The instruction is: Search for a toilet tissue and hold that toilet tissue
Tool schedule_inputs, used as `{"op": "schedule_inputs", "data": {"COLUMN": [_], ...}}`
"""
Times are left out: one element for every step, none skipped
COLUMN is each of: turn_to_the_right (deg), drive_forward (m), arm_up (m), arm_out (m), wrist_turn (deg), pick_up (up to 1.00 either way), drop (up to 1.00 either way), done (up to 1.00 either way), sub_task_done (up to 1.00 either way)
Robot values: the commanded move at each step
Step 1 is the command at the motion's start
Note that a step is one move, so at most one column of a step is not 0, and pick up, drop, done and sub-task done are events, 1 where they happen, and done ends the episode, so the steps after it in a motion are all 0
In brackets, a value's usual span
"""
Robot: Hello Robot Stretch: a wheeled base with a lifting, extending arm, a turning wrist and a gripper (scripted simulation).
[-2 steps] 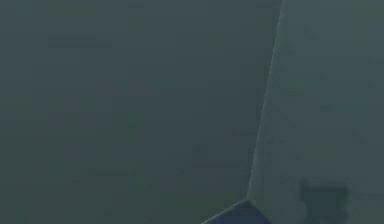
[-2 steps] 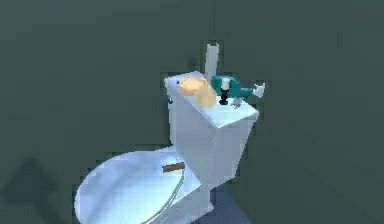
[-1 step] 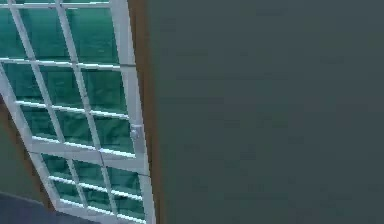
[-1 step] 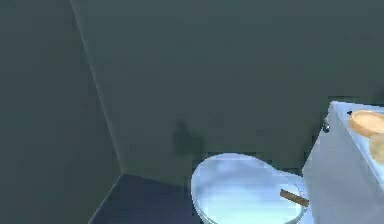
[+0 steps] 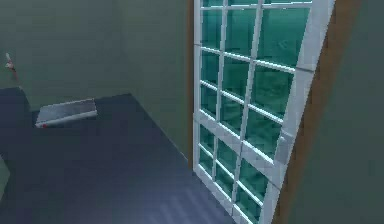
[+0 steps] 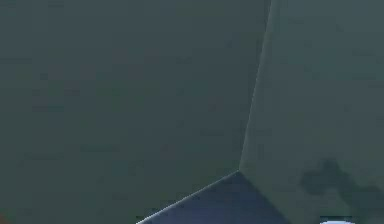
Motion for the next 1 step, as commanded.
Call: {"op": "schedule_inputs", "data": {"turn_to_the_right": [-30.0], "drive_forward": [0.00], "arm_up": [0.00], "arm_out": [0.00], "wrist_turn": [0.0], "pick_up": [0.00], "drop": [0.00], "done": [0.00], "sub_task_done": [0.00]}}
